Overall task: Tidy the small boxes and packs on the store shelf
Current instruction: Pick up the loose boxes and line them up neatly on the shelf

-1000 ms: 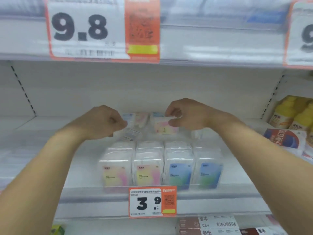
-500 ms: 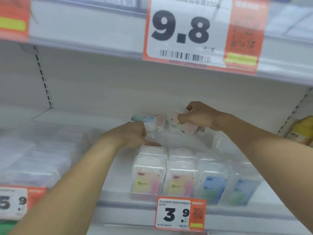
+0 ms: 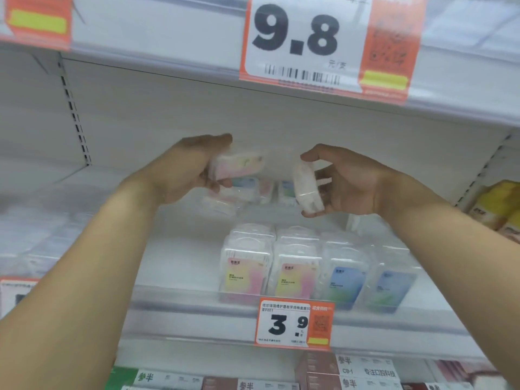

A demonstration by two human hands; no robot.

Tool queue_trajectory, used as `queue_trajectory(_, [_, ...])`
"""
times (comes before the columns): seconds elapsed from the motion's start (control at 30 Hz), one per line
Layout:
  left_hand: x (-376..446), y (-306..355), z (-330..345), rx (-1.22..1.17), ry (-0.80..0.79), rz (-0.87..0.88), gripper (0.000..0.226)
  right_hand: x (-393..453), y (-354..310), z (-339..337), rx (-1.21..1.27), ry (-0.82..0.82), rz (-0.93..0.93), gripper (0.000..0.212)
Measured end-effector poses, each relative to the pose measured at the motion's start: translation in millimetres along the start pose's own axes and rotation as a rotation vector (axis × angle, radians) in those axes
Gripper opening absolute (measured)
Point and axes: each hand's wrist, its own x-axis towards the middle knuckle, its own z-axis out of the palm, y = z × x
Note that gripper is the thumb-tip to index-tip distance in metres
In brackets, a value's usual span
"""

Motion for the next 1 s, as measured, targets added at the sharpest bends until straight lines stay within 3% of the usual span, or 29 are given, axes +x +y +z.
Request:
queue_trajectory(0.2, [-4.5, 6.5, 4.0, -0.056, 0.302, -0.126, 0.031, -0.3, 6.3, 7.4, 0.023, 0.211, -0.082, 0.048])
queue_trajectory(0.3, [-4.4, 7.9, 5.1, -0.063, 0.385, -0.204, 0.05, 1.5, 6.9, 8.4, 0.097, 0.267, -0.114, 0.039])
queue_trajectory(0.4, [-3.1, 5.6, 4.8, 0.07, 0.323, -0.18, 0.074, -1.9, 5.3, 13.0, 0.214, 0.234, -0.143, 0.024])
queue_trajectory(0.53, [-5.9, 1.1, 6.1, 0.145, 0.167, -0.137, 0.076, -12.1, 3.0, 21.5, 0.334, 0.175, -0.194, 0.013])
queue_trajectory(0.67, [-4.2, 2.7, 10.0, -0.158, 0.013, -0.131, 0.047, -17.6, 11.8, 33.2, 0.375, 0.216, -0.28, 0.009])
queue_trajectory(0.83, [-4.8, 6.7, 14.9, -0.492, 0.056, -0.161, 0.029, -20.2, 21.1, 37.5, 0.55, 0.312, -0.381, 0.008])
queue_trajectory(1.0, [-4.5, 9.3, 16.6, -0.397, 0.111, -0.171, 0.039, -21.8, 36.0, 39.2, 0.622, 0.556, -0.584, 0.039])
